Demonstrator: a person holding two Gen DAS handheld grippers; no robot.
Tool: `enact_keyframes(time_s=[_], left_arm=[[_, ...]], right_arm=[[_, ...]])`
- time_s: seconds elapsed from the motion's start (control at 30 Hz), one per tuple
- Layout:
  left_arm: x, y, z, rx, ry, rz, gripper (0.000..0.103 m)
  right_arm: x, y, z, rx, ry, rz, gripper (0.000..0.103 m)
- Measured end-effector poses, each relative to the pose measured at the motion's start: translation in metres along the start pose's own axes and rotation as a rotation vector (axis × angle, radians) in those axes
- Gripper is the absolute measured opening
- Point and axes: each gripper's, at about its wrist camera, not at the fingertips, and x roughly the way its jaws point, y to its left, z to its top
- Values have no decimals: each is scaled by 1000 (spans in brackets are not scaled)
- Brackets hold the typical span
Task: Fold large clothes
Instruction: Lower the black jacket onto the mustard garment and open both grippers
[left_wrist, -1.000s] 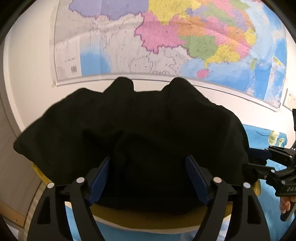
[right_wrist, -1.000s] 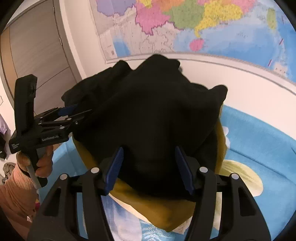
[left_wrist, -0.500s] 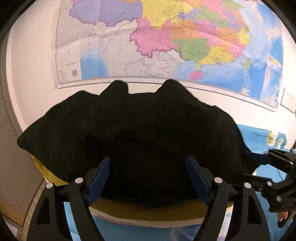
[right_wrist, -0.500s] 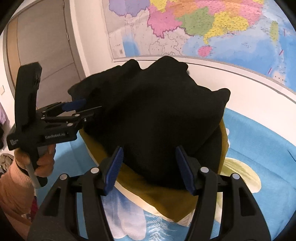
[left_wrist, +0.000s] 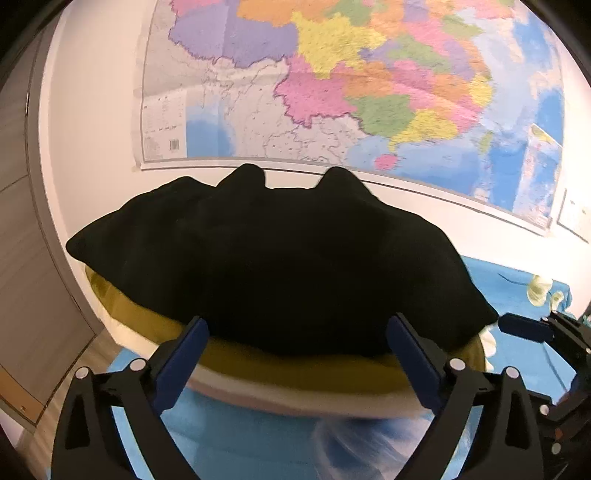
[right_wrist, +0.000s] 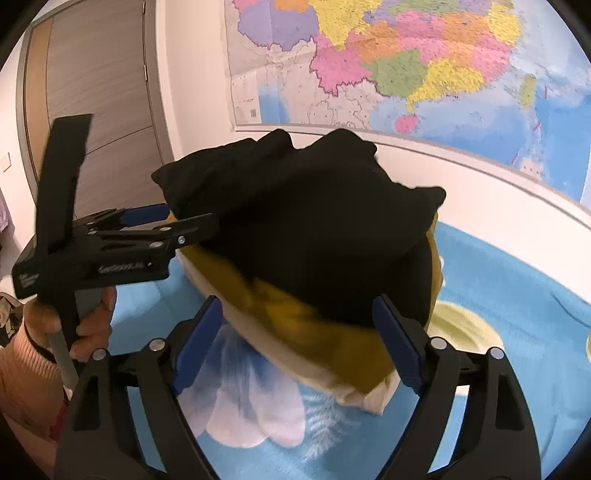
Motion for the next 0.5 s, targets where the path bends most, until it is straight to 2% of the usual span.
enact_keyframes(time_s=[0.23, 0.5], left_arm=[[-29, -18, -24, -6, -24, 60, 96], [-44, -25, -49, -76, 47, 96, 96]], right_arm=[[-25, 14, -22, -24, -52, -32, 98], [-37, 17, -49, 20, -30, -28, 97]])
